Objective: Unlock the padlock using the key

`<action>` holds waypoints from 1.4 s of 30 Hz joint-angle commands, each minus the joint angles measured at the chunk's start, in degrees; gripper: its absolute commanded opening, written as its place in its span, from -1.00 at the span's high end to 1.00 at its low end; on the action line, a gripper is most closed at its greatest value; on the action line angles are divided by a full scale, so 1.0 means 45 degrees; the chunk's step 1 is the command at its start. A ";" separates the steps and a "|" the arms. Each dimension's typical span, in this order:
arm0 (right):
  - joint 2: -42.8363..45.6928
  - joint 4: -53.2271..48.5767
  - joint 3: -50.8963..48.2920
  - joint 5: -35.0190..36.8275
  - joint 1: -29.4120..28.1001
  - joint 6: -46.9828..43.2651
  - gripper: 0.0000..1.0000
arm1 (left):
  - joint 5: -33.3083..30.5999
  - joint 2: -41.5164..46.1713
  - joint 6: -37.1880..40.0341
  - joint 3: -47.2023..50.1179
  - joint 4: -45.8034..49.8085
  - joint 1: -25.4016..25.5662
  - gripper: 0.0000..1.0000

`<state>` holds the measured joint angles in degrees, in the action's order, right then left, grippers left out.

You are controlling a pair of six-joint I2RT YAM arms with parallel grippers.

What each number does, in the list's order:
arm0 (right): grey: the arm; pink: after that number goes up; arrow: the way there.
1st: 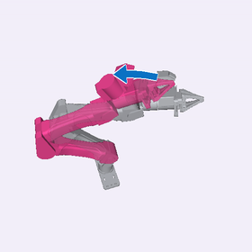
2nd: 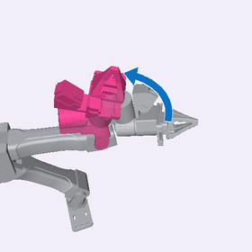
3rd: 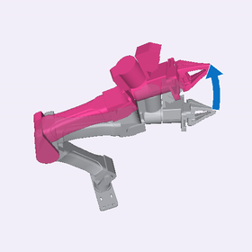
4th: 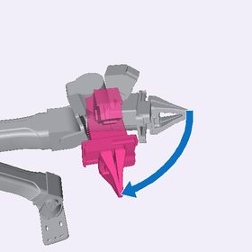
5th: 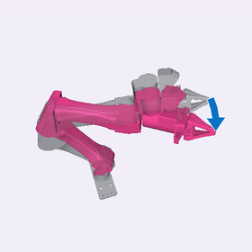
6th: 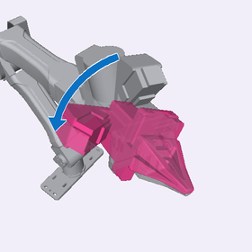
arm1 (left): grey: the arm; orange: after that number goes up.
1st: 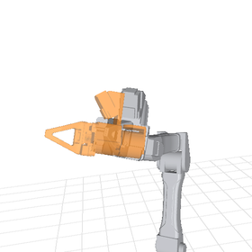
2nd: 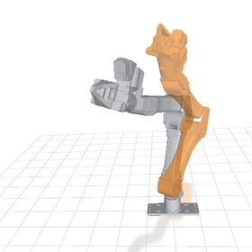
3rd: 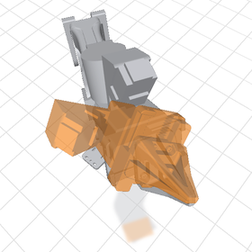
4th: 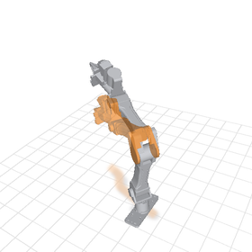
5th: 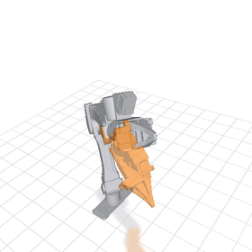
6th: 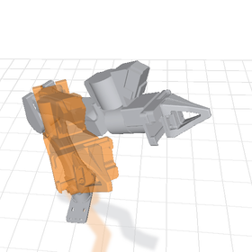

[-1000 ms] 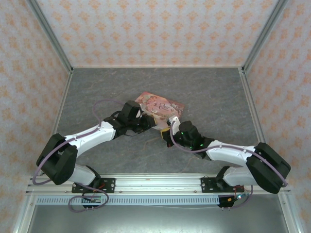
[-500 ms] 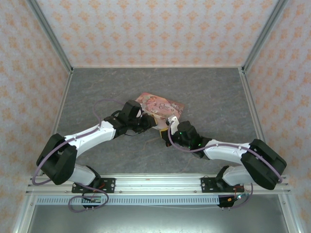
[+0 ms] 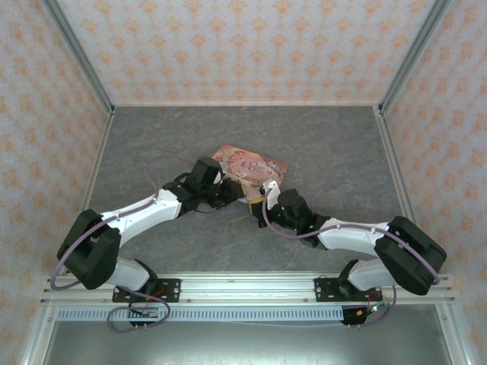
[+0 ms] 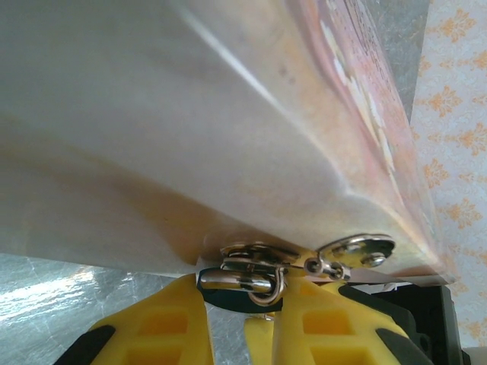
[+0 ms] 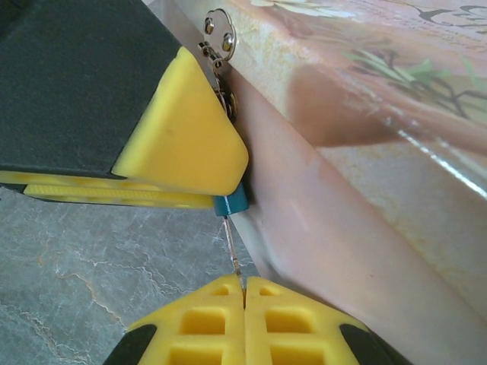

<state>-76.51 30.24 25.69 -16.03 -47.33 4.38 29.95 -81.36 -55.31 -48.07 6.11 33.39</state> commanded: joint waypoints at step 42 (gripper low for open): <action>-0.0064 0.1362 -0.0309 0.0388 -0.0068 0.0315 1.00 | 0.0200 -0.0144 -0.0093 -0.0567 -0.0276 0.0332 0.63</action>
<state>-78.43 33.08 24.93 -15.73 -47.48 5.30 29.56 -81.71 -55.66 -48.40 6.87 34.15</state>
